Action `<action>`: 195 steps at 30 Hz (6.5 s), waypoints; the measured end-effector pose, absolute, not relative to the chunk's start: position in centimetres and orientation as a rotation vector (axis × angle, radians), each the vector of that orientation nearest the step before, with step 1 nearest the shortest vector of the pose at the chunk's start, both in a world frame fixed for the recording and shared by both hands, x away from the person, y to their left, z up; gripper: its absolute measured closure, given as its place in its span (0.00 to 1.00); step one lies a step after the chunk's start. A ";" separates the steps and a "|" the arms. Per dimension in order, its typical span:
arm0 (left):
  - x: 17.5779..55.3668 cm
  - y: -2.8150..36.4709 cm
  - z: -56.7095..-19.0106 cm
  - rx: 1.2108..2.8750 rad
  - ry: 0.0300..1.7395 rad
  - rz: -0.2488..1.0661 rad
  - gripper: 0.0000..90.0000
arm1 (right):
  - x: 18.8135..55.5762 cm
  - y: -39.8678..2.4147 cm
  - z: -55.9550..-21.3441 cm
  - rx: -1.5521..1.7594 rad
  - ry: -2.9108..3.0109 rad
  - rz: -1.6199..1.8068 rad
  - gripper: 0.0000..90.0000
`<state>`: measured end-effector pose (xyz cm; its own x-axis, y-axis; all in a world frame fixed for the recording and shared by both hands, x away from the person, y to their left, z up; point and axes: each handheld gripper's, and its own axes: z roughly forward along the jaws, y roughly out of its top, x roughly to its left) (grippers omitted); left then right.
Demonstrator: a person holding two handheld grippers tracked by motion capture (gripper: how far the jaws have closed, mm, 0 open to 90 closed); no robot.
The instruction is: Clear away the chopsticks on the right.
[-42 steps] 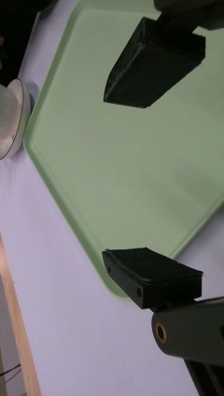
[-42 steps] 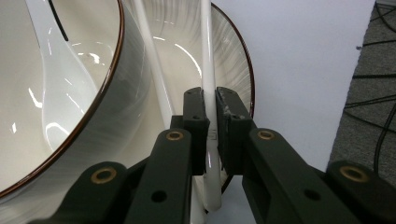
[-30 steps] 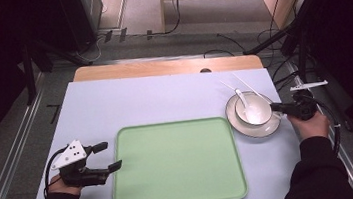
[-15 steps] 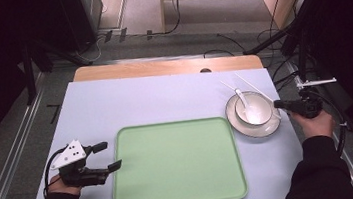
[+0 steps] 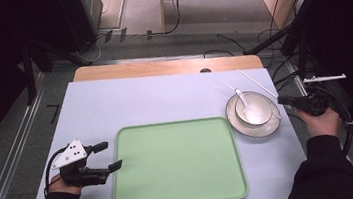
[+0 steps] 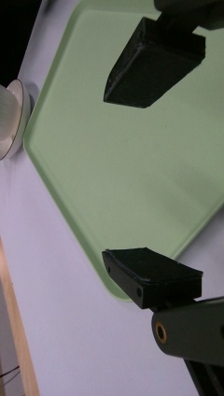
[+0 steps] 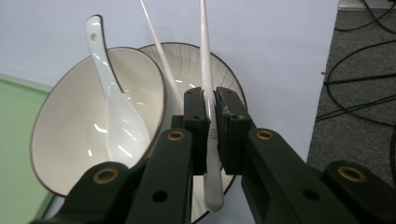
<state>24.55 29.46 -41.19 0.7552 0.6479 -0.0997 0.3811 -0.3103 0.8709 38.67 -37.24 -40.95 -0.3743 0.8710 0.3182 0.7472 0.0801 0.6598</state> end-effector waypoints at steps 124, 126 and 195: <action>25.6 28.9 -41.0 1.937 0.755 0.309 0.23 | 28.8 -17.5 -47.1 1.064 2.748 1.114 0.92; 25.6 28.9 -41.0 1.937 0.757 0.310 0.23 | 29.0 -17.5 -47.2 1.054 2.753 1.136 0.86; 25.2 29.5 -41.0 1.944 0.781 0.309 0.22 | 31.0 -27.5 -38.4 1.247 2.376 1.241 0.31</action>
